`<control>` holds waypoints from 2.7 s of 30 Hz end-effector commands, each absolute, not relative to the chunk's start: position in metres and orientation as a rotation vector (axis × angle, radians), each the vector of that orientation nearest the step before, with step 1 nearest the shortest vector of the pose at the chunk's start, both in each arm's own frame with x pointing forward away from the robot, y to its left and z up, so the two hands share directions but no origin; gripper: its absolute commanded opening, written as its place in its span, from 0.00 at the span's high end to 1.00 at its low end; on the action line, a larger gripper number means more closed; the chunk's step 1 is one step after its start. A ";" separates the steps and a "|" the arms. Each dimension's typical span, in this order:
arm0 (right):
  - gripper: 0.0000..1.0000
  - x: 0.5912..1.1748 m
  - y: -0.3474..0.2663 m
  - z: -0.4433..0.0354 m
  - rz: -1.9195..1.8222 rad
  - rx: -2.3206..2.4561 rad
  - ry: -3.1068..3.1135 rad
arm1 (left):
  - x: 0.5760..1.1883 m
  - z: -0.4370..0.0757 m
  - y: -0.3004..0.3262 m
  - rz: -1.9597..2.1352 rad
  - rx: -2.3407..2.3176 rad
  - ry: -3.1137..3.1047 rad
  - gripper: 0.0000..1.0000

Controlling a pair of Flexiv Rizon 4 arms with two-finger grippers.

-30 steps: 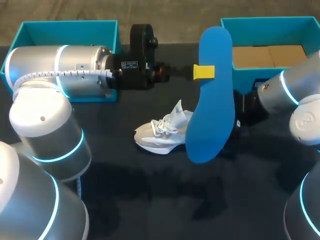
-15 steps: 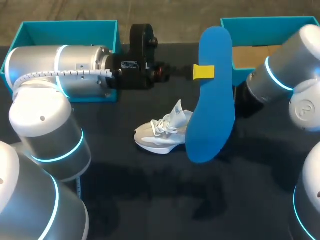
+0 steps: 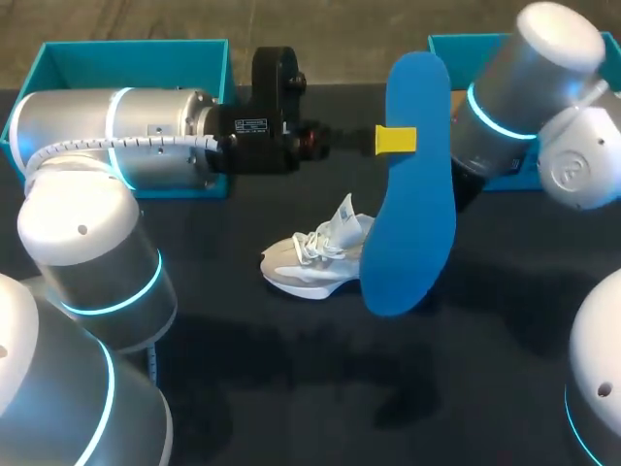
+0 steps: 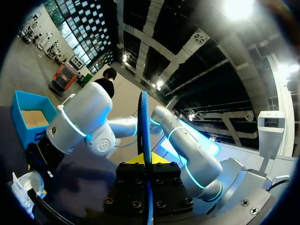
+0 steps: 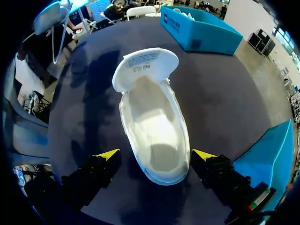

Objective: Take the shoe out of the shoebox, open the shoe tongue, remove and reinsert the insole, then place the shoe into the shoebox

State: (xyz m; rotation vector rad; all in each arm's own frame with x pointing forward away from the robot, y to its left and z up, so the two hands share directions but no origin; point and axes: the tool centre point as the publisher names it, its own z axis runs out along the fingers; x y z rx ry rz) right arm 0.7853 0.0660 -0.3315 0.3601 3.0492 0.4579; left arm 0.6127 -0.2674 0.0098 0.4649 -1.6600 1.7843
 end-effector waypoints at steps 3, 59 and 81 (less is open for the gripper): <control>0.00 0.780 0.077 -0.323 0.059 0.339 3.092 | 0.613 0.010 -0.267 1.786 0.464 -1.658 1.00; 0.00 0.838 0.097 -0.347 0.134 0.244 3.053 | 0.613 0.010 -0.267 1.786 0.464 -1.658 1.00; 0.00 0.851 0.096 -0.394 0.133 0.290 3.096 | 0.613 0.010 -0.267 1.786 0.464 -1.658 1.00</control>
